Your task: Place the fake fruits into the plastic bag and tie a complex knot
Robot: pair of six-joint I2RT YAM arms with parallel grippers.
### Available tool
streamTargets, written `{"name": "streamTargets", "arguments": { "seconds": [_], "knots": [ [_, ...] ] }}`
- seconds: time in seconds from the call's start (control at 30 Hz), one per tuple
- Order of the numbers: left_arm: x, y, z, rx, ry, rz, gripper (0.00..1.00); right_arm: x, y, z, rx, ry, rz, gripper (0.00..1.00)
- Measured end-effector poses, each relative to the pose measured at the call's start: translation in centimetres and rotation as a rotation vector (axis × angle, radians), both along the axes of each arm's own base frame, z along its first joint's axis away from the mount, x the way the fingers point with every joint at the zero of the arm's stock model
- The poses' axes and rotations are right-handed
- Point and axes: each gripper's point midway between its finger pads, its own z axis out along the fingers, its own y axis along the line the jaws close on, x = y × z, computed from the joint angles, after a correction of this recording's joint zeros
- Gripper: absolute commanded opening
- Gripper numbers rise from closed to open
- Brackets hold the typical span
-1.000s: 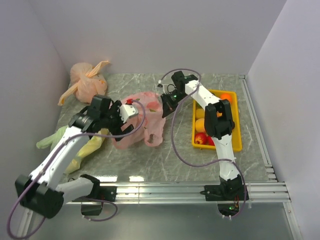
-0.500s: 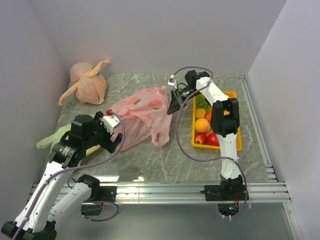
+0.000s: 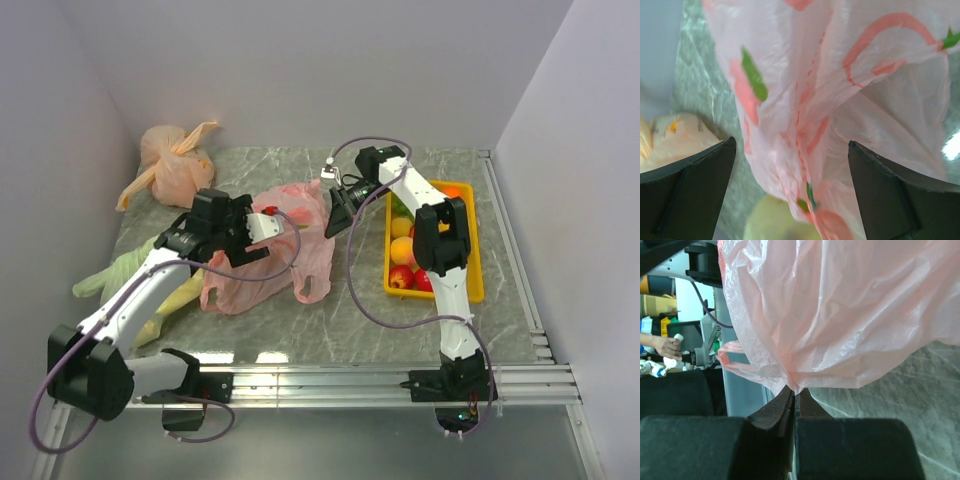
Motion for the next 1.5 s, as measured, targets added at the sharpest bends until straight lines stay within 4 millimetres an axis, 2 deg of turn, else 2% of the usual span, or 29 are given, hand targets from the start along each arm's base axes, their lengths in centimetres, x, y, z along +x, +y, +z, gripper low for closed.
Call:
{"name": "streamTargets", "arguments": {
  "seconds": [0.13, 0.3, 0.37, 0.4, 0.43, 0.47, 0.5, 0.57, 0.6, 0.67, 0.73, 0.8, 0.9, 0.93, 1.03, 1.1, 1.2, 1.3, 1.5],
  "knots": [
    [1.4, -0.8, -1.9, 0.085, -0.005, -0.110, 0.99, 0.1, 0.3, -0.2, 0.016, -0.013, 0.013, 0.00],
    [3.0, -1.7, -3.2, 0.151, -0.054, -0.195, 0.99, 0.0, 0.7, -0.2, 0.041, -0.027, 0.031, 0.00],
    [3.4, -2.1, -3.8, 0.155, -0.052, -0.215, 0.80, -0.2, 1.0, -0.2, 0.046, -0.029, 0.039, 0.00],
    [3.5, -2.3, -4.3, 0.152, -0.037, -0.221, 0.64, -0.2, 1.1, -0.2, 0.048, -0.031, 0.042, 0.00],
    [3.6, -2.5, -4.6, 0.146, -0.020, -0.223, 0.31, -0.2, 1.3, -0.1, 0.049, -0.032, 0.045, 0.03],
    [3.7, -2.6, -4.8, 0.143, -0.006, -0.223, 0.12, -0.1, 1.4, -0.1, 0.049, -0.033, 0.046, 0.10],
    [3.9, -2.9, -5.0, 0.133, 0.027, -0.219, 0.01, 0.0, 1.6, 0.1, 0.045, -0.028, 0.041, 0.31],
    [4.7, -3.6, -4.4, 0.103, 0.075, -0.196, 0.00, 0.3, 1.6, 0.1, 0.024, -0.006, 0.018, 0.50],
    [5.2, -3.9, -4.1, 0.081, 0.115, -0.167, 0.00, 0.6, 1.6, 0.1, 0.012, -0.001, 0.001, 0.66],
    [6.5, -4.5, -2.9, 0.024, 0.170, -0.089, 0.00, 1.7, 1.3, -0.1, -0.018, -0.008, -0.041, 0.79],
    [7.7, -4.9, -2.2, -0.049, 0.252, 0.013, 0.00, 3.5, 0.3, 0.1, -0.056, -0.048, -0.103, 0.80],
    [8.3, -4.9, -2.2, -0.121, 0.349, 0.120, 0.00, 5.5, -1.5, 1.2, -0.088, -0.117, -0.179, 0.80],
    [7.6, -4.0, -3.6, -0.224, 0.537, 0.307, 0.00, 8.0, -5.2, 4.8, -0.115, -0.290, -0.313, 0.83],
    [7.0, -3.6, -4.1, -0.254, 0.600, 0.376, 0.00, 8.0, -6.5, 5.9, -0.125, -0.340, -0.353, 0.85],
    [5.4, -3.4, -5.0, -0.342, 0.751, 0.561, 0.00, 5.7, -9.2, 10.3, -0.120, -0.534, -0.454, 0.90],
    [4.5, -4.0, -4.8, -0.402, 0.828, 0.636, 0.00, 3.0, -9.3, 13.5, -0.069, -0.671, -0.472, 0.92],
    [3.6, -5.3, -4.3, -0.490, 0.932, 0.697, 0.00, -0.5, -8.3, 16.7, 0.026, -0.876, -0.439, 0.94],
    [3.3, -6.2, -3.6, -0.564, 1.005, 0.722, 0.00, -3.4, -6.8, 16.9, 0.092, -1.006, -0.365, 0.94],
    [3.3, -7.0, -2.5, -0.675, 1.108, 0.758, 0.00, -8.0, -3.2, 13.1, 0.124, -1.178, -0.195, 0.99]
  ]
}}
